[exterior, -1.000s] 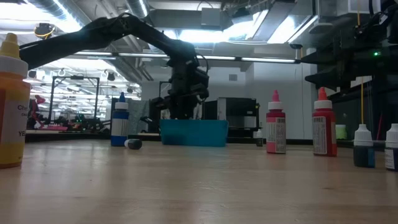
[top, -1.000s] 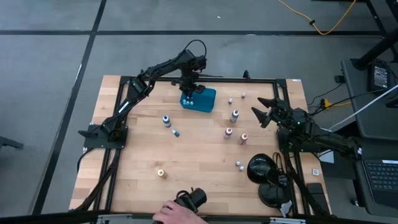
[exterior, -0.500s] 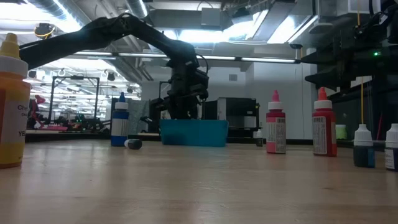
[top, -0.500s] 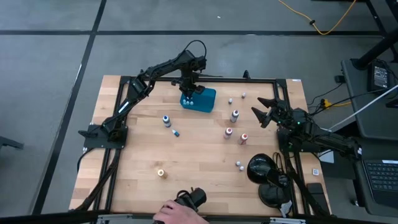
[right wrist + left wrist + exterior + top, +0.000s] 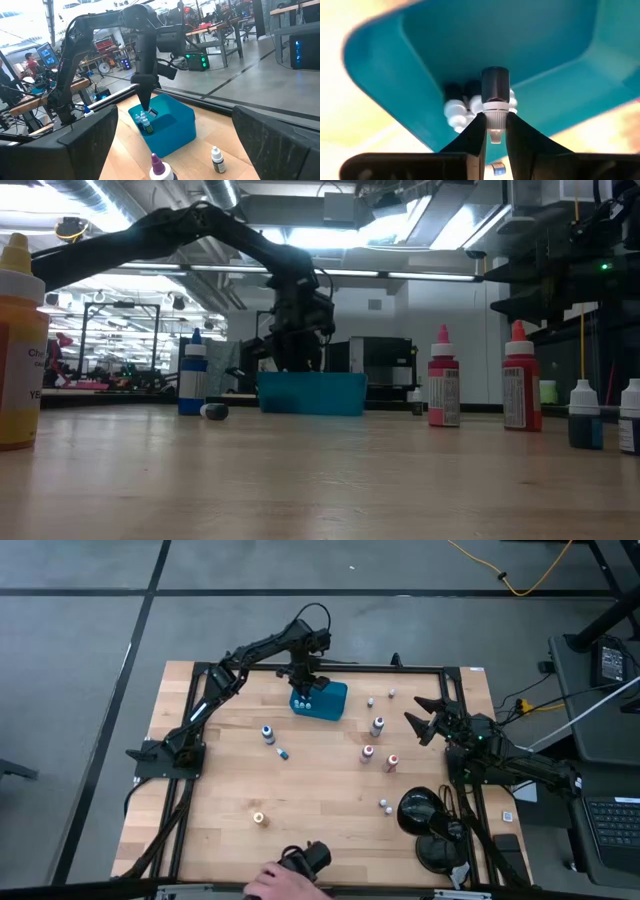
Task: Pick & Place food coloring
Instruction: Put the small black food coloring bottle into the blue bin
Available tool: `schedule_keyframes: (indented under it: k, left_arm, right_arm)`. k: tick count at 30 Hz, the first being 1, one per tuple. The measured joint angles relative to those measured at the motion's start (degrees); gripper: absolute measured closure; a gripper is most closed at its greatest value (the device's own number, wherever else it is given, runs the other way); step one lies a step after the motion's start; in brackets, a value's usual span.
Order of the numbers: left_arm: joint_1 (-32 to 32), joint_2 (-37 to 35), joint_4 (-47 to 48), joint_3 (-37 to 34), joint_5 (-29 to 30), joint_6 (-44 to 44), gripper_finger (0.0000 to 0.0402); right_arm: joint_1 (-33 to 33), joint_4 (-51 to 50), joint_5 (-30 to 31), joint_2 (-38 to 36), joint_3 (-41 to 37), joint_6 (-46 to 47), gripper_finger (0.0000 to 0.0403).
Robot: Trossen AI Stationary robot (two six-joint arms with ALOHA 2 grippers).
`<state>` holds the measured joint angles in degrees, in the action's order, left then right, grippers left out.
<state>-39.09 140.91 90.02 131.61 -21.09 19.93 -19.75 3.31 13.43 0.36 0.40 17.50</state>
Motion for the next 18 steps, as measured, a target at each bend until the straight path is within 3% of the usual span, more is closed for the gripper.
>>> schedule_keyframes:
  k: [9, 18]
  left_arm:
    - [-0.4, -5.8, 0.0, 0.0, -4.5, -1.4, 0.0355]
    - [2.3, -15.6, 0.0, 0.0, 3.8, -9.5, 0.0359]
  right_arm:
    - [0.0, 0.0, 0.0, 0.0, 0.0, 0.0, 0.0011]
    - [0.0, 0.0, 0.0, 0.0, 0.0, 0.0, 0.0011]
